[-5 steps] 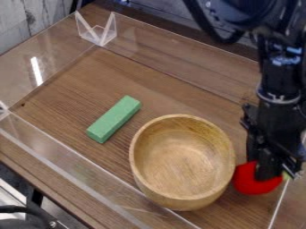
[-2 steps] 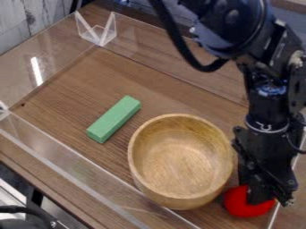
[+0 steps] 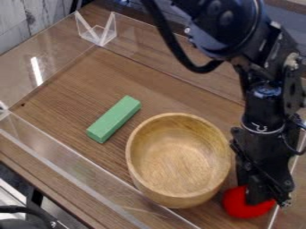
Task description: Move the red object to the right side of the table
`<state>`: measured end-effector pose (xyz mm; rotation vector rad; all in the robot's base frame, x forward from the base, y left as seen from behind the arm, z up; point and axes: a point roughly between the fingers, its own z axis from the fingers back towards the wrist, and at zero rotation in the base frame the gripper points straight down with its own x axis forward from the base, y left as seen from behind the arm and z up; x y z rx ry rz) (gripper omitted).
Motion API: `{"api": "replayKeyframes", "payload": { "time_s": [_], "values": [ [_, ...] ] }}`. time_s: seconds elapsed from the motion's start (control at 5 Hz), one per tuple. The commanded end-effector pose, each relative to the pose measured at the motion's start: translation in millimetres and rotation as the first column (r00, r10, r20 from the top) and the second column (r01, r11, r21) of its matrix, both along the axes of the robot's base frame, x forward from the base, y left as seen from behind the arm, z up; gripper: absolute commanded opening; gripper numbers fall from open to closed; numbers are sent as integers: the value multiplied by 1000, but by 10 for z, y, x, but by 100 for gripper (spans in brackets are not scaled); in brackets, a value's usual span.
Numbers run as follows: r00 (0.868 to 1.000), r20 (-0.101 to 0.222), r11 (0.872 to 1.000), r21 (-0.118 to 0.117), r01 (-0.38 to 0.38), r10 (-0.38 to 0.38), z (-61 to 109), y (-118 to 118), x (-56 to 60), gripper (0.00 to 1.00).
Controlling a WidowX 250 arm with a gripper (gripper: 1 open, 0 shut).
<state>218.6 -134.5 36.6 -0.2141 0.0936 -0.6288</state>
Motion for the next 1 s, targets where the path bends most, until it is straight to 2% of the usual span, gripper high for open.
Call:
{"api": "replayKeyframes", "payload": {
  "time_s": [0.0,0.2,0.4,0.6,0.8],
  "values": [
    [1000,15,1000,5,18,-18,40,27,52,0],
    [999,-2,999,19,44,-44,-41,34,68,0],
    [992,-15,992,30,125,-125,-46,83,123,0],
    [979,-26,978,37,205,-204,-50,123,165,0],
    [985,-33,984,41,171,-169,-94,100,139,0]
  ]
}}
